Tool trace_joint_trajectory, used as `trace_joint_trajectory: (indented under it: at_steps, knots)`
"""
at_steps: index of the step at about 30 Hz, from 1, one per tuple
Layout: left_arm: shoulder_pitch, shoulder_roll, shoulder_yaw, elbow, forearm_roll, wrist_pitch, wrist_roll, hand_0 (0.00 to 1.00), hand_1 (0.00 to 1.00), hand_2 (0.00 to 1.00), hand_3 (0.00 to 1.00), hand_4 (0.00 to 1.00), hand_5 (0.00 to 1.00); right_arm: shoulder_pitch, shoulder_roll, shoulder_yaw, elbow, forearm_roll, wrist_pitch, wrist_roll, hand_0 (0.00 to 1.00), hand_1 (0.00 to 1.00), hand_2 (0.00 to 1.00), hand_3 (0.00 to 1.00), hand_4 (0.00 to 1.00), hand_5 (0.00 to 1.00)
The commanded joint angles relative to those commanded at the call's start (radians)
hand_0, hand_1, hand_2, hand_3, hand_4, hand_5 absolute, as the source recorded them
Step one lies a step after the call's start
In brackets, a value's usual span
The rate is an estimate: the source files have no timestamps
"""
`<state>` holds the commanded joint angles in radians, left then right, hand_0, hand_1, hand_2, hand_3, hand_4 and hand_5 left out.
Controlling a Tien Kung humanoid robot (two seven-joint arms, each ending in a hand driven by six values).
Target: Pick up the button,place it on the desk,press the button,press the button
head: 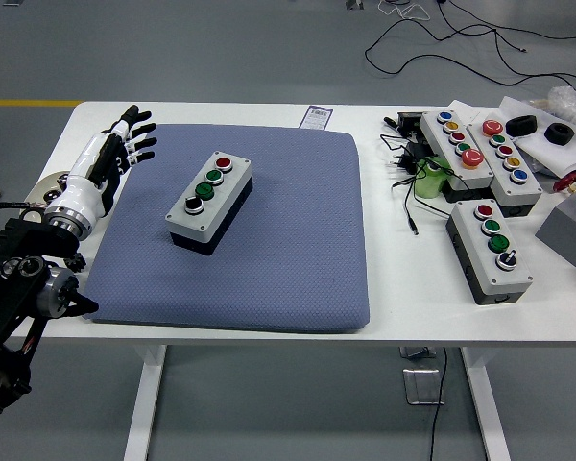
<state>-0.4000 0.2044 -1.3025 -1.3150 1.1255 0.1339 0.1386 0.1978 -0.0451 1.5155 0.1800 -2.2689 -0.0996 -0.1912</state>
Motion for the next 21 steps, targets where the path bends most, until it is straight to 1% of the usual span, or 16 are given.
trace_joint_trajectory:
  at_steps: [6,7,8,10,12,13,14,17,18,19,21]
  knots:
    - [0.005,0.003,-0.004,0.002,-0.001,0.003,-0.001,0.798,0.854,0.886,0.888,0.687,0.998,0.001,0.001,0.006,0.0,0.0,0.0,0.001,0.673,0.658,0.674,0.624,0.31,0.173]
    - [0.005,0.003,-0.003,0.002,-0.002,0.013,-0.006,0.783,0.843,0.872,0.876,0.708,0.998,0.001,0.001,0.006,0.0,0.0,0.0,0.001,0.673,0.658,0.674,0.624,0.31,0.173]
    - [0.005,0.003,-0.004,0.002,0.0,0.023,-0.011,0.783,0.843,0.872,0.876,0.708,0.998,0.001,0.001,0.006,0.0,0.0,0.0,0.001,0.673,0.658,0.674,0.624,0.31,0.173]
    - [0.002,0.003,-0.002,-0.003,0.03,0.036,-0.015,0.783,0.843,0.872,0.876,0.708,0.998,0.001,0.001,0.005,0.0,0.0,0.0,0.001,0.673,0.658,0.674,0.624,0.31,0.173]
    - [-0.003,0.006,0.012,-0.018,0.106,0.069,0.0,0.783,0.843,0.872,0.876,0.708,0.998,0.001,0.001,0.003,0.0,0.0,0.0,0.001,0.673,0.658,0.674,0.624,0.31,0.173]
    - [-0.007,0.007,0.022,-0.026,0.151,0.081,0.019,0.894,0.921,0.952,0.966,0.922,0.975,0.001,0.001,0.002,0.0,0.0,0.0,0.0,0.673,0.658,0.674,0.624,0.31,0.173]
    - [-0.012,0.007,0.03,-0.031,0.19,0.086,0.039,0.894,0.921,0.952,0.966,0.922,0.975,0.001,0.001,0.001,0.0,0.0,0.0,0.0,0.673,0.658,0.674,0.624,0.31,0.173]
    - [-0.036,0.002,0.08,-0.036,0.32,0.084,0.147,0.894,0.921,0.952,0.966,0.922,0.975,0.001,0.001,-0.001,0.0,0.0,0.0,0.0,0.673,0.658,0.674,0.624,0.31,0.173]
    - [-0.048,-0.004,0.101,-0.028,0.359,0.07,0.183,0.894,0.921,0.952,0.966,0.922,0.975,0.002,0.001,-0.001,0.0,0.0,0.0,0.0,0.673,0.658,0.674,0.624,0.31,0.173]
    - [-0.058,-0.011,0.122,-0.019,0.405,0.052,0.22,0.998,0.998,0.998,0.998,0.998,0.869,0.002,0.0,-0.002,0.0,0.0,0.001,-0.001,0.673,0.658,0.674,0.624,0.31,0.173]
    - [-0.072,-0.021,0.15,-0.005,0.489,0.024,0.271,0.998,0.998,0.998,0.998,0.998,0.869,0.002,0.0,-0.003,0.0,0.0,0.001,-0.001,0.673,0.658,0.674,0.624,0.31,0.173]
